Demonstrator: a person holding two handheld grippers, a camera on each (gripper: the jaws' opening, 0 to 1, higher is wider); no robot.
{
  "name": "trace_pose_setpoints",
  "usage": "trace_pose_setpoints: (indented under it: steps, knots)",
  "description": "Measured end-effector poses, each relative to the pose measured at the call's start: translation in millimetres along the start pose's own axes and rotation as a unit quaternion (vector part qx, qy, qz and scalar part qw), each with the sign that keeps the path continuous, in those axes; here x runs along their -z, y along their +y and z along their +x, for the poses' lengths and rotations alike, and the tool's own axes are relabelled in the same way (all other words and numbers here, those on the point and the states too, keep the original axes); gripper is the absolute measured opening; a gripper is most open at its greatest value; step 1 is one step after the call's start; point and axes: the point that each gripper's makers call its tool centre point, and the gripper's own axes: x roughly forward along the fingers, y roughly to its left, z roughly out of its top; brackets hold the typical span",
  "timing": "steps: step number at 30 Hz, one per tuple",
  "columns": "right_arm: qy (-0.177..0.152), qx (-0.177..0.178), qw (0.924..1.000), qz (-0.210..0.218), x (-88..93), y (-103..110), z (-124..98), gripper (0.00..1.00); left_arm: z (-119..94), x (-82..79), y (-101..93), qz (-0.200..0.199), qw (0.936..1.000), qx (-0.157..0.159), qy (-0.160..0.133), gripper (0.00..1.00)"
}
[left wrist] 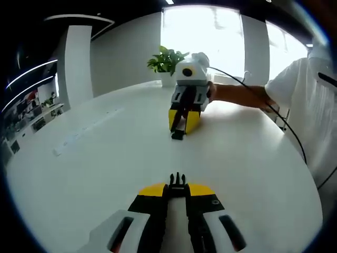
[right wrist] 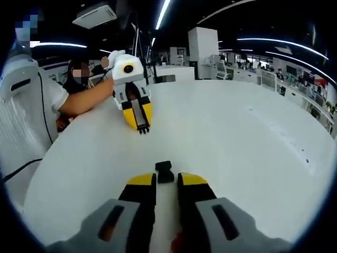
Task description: Snap the two parts of the plastic buckle together until the buckle closes and remains connected.
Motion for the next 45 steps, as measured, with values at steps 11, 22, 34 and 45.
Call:
trace_pose_setpoints:
  steps: [11,22,34,45]
  knots:
    - [-0.001,-0.006,0.9997,-0.025,0.3,3.1,0.5,0.14,-1.2,-0.4,0.4,0.000,1.0000,0.001,-0.001,0.12]
    - [0.006,-0.013,0.9988,-0.046,2.2,2.4,-0.1,0.14,-1.4,0.2,-0.3,0.001,1.0000,0.004,-0.001,0.12]
    - [0.003,-0.025,0.9986,-0.048,3.1,7.9,-0.7,0.16,-1.5,0.2,-2.3,0.000,1.0000,0.002,-0.001,0.12]
    - [0.004,-0.023,0.9986,-0.047,2.9,6.9,0.2,0.16,-1.4,0.5,-2.2,-0.001,1.0000,0.001,-0.001,0.12]
